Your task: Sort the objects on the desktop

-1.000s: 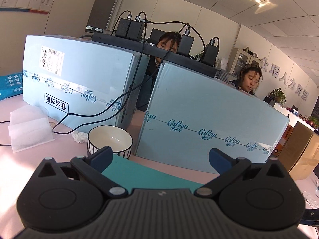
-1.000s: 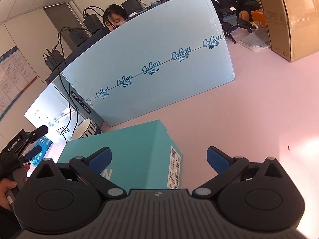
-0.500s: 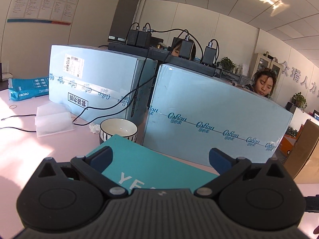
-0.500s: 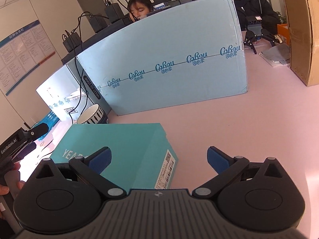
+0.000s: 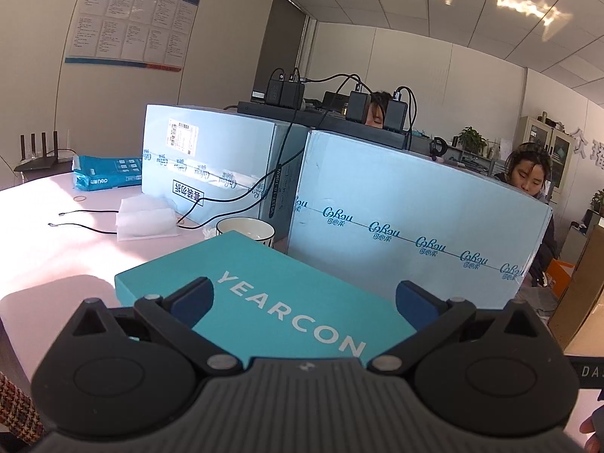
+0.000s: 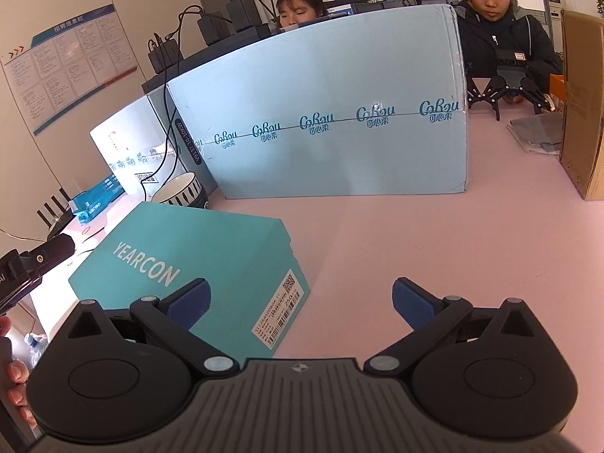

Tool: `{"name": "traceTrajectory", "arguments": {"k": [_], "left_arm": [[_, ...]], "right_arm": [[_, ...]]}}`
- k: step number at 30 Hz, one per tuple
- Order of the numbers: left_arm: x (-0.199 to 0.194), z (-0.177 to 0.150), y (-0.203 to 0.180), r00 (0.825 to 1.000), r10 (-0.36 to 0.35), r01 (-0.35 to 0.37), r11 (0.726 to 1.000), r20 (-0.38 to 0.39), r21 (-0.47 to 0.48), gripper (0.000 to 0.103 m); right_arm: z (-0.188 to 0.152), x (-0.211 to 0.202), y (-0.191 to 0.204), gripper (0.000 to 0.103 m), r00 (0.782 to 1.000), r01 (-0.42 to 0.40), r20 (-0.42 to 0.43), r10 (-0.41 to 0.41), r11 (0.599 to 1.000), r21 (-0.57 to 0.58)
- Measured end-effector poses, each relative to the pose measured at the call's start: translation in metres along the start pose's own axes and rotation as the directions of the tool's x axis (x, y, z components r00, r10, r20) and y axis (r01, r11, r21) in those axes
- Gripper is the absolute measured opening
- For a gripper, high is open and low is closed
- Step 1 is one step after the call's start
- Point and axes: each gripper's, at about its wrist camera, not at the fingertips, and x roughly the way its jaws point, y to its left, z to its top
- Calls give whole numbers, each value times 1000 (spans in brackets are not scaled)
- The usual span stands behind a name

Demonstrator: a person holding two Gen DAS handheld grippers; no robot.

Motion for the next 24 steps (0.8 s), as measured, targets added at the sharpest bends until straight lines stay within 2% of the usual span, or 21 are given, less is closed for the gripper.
{"name": "traceTrajectory", "arguments": {"k": [5, 14, 18, 24], "left_arm": [[-11, -11, -9, 999, 50, -51, 999, 14, 11, 103], [-9, -25, -32, 1000, 13, -15, 997, 19, 72, 103], [-5, -30, -43, 1000, -26, 26, 996, -3, 85, 103], [-1, -39, -73, 992, -126, 126, 985, -11, 118, 103]], "right_arm": [[-11, -8, 1, 103, 997, 38, 69, -38, 999, -9], [-20, -13, -3, 103, 972, 173, 156, -176, 984, 31], [-25, -19, -6, 103, 951, 224, 206, -230, 973, 52], [-34, -34, -28, 103, 917, 294, 255, -307, 952, 91]]}}
